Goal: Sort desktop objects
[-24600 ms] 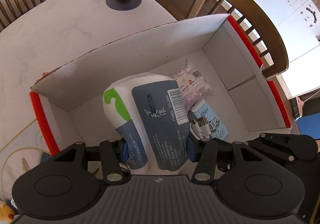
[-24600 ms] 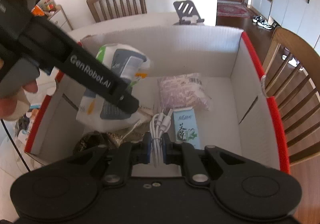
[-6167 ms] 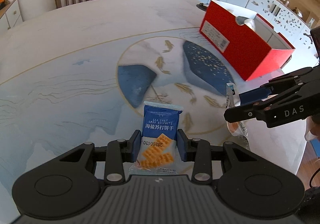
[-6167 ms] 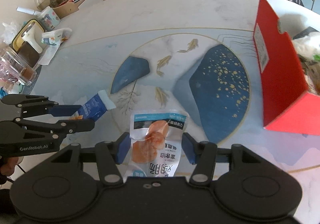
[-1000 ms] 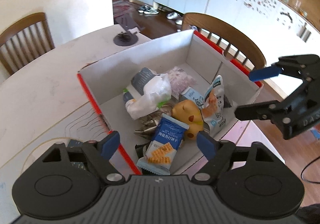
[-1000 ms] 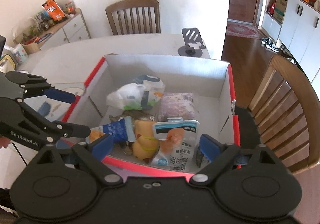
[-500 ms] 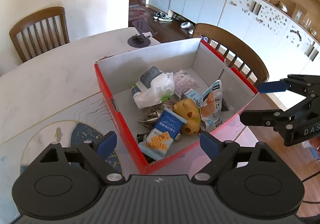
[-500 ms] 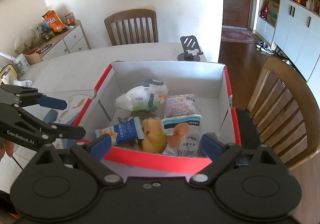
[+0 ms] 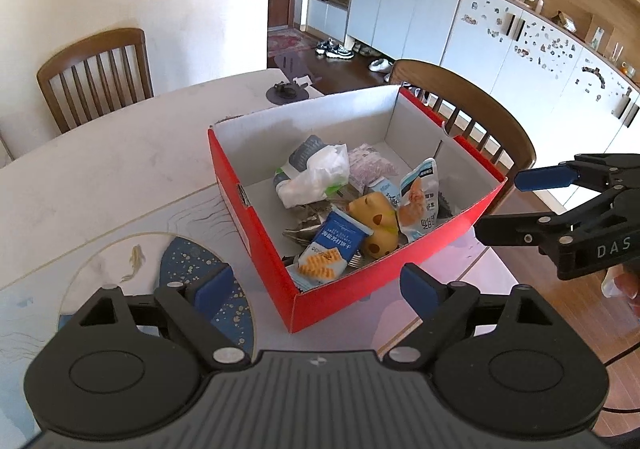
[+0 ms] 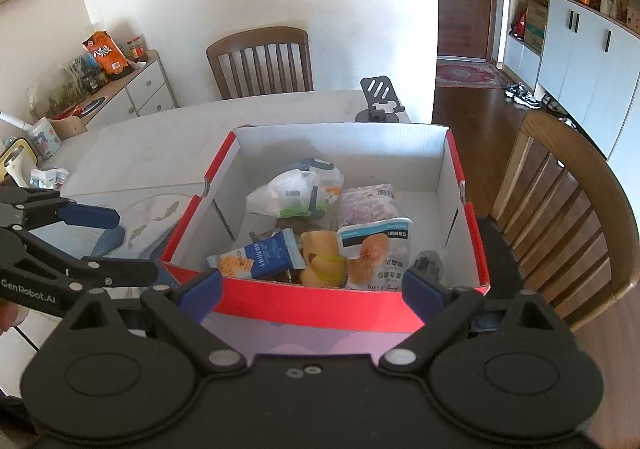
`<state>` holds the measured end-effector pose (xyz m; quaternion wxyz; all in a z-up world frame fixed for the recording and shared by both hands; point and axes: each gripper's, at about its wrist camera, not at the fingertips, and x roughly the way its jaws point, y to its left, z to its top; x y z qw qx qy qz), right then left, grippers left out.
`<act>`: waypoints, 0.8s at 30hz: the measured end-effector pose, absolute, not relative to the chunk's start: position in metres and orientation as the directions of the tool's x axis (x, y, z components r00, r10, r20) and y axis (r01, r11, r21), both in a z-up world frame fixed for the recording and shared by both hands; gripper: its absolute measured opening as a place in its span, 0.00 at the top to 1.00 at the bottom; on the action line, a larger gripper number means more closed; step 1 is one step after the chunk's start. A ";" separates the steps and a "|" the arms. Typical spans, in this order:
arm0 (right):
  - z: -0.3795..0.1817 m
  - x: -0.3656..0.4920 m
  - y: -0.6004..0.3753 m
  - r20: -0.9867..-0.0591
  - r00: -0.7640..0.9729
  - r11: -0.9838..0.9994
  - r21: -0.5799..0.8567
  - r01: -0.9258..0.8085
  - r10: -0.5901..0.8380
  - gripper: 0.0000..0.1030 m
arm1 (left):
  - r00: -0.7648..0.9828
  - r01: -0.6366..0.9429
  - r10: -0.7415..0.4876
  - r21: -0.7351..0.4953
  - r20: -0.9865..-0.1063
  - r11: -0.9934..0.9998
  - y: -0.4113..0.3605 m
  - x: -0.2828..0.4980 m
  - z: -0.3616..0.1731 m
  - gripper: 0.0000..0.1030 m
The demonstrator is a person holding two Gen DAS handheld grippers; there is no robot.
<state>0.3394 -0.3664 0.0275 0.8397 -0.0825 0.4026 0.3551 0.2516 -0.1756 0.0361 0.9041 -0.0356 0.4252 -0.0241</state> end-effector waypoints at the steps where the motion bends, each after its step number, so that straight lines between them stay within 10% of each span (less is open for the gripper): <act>1: 0.027 0.338 -0.367 -0.735 0.424 0.735 0.149 -0.661 0.530 0.07 | 0.638 0.011 -0.073 -0.086 -0.766 0.996 -0.175 0.250 0.037 0.12; 24: 0.022 0.320 -0.367 -0.738 0.429 0.756 0.166 -0.634 0.522 0.07 | 0.626 0.024 -0.066 -0.065 -0.777 0.998 -0.176 0.231 0.030 0.12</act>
